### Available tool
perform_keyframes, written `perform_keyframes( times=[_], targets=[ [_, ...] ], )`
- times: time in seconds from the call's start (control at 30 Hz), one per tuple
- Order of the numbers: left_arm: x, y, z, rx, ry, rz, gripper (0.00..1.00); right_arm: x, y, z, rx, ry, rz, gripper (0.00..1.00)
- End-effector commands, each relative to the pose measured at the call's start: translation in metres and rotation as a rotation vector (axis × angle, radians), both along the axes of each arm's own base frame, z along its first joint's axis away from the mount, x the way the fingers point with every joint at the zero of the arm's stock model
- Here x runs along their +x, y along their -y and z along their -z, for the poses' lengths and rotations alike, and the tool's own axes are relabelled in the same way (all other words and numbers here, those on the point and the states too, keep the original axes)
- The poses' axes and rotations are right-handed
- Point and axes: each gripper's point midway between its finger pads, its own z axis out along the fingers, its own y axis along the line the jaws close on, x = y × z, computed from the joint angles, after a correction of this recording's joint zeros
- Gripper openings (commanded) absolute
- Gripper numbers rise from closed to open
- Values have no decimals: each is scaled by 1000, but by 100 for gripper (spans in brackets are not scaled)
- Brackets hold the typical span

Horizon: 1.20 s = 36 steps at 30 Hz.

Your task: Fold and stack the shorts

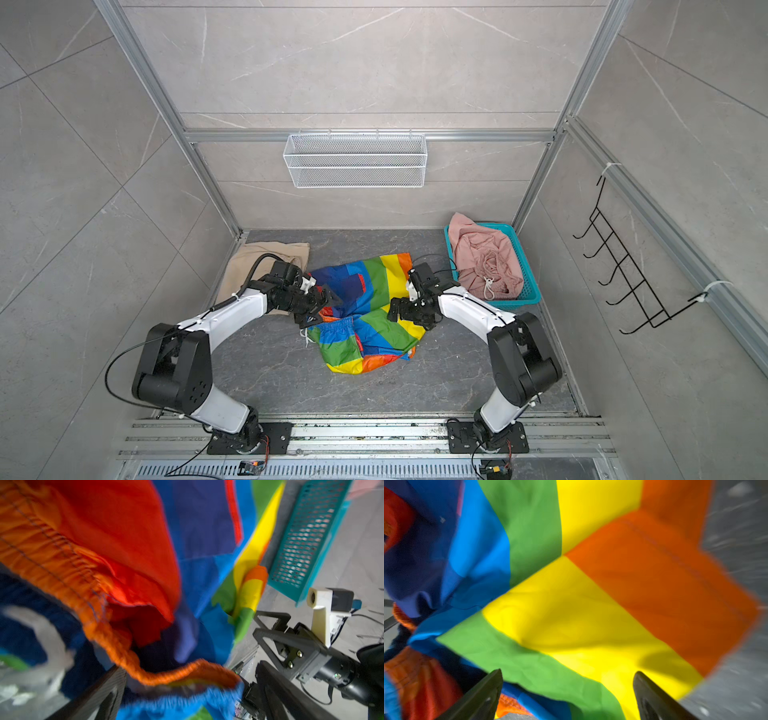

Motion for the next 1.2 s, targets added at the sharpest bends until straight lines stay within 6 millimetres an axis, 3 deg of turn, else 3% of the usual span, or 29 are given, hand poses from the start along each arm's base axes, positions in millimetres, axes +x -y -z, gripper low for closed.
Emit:
perform_keyframes(
  times=[0.0,0.13,0.3,0.43,0.57,0.67,0.83,0.97,1.07,1.17],
  targets=[
    [9,1,13,2,-13,-4,100,6,-12,16,50,-29,12,99],
    [28,5,24,8,-13,1,100,22,1,42,12,-80,65,99],
    [77,19,41,25,-13,29,100,53,32,60,-31,-101,172,99],
    [122,30,29,38,35,40,100,82,46,48,-40,-75,237,99],
    [144,37,-13,56,111,65,100,96,42,9,-8,-3,240,99],
    [134,34,-42,64,136,74,100,94,43,-17,13,50,247,99],
    [83,46,-73,13,96,67,100,75,54,-30,-13,89,250,99],
    [40,66,-75,44,25,78,100,62,63,-28,-49,98,244,99],
    [30,61,-71,207,43,79,100,56,66,-23,-59,93,242,99],
    [28,63,-51,269,-3,94,100,52,67,-19,-56,86,244,99]
  ],
)
